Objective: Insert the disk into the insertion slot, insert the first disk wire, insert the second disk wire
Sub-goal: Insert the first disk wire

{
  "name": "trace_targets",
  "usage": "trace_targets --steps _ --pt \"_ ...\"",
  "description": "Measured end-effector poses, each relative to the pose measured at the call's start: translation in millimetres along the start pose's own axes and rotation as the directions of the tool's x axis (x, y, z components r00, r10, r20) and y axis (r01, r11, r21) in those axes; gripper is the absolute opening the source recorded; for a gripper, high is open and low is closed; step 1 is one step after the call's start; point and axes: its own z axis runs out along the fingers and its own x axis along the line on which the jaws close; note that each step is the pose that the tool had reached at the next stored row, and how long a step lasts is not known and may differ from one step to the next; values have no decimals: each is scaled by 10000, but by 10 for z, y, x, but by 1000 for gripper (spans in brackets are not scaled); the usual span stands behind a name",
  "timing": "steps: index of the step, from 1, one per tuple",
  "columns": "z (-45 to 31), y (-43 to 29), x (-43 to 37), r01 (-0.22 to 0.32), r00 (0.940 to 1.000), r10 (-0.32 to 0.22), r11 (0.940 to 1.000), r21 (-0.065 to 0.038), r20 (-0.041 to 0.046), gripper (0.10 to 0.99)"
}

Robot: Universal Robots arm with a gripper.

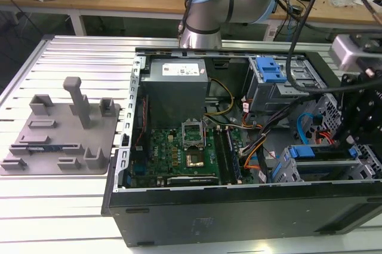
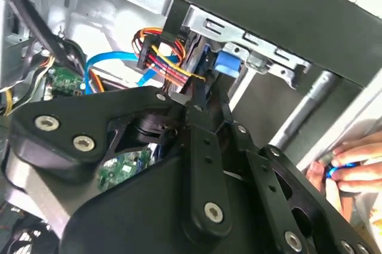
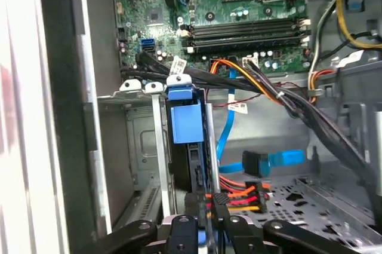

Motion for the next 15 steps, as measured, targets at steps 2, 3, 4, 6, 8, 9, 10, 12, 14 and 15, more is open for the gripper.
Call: trace_targets --steps 2,3,4,6,8,9,10,12,14,15 --pt "-170 0 -25 0 10000 0 10000 0 -7 239" --pt "-225 0 -26 0 10000 0 10000 0 -5 239" --pt "-328 -2 -26 1 10000 -1 10000 1 -7 239" --pt "-383 -3 -25 1 10000 -1 10000 0 -5 239" --pt "-383 -3 -25 0 10000 0 10000 0 -3 239" --pt "-384 -3 -25 1 10000 -1 10000 0 -5 239" --pt "-385 -3 -25 1 10000 -1 10000 0 -7 239" --pt "-385 -3 -25 0 10000 0 10000 0 -6 239" --pt "-386 -3 -25 1 10000 -1 10000 0 -6 239" --pt "-387 -3 -25 1 10000 -1 10000 0 -6 239"
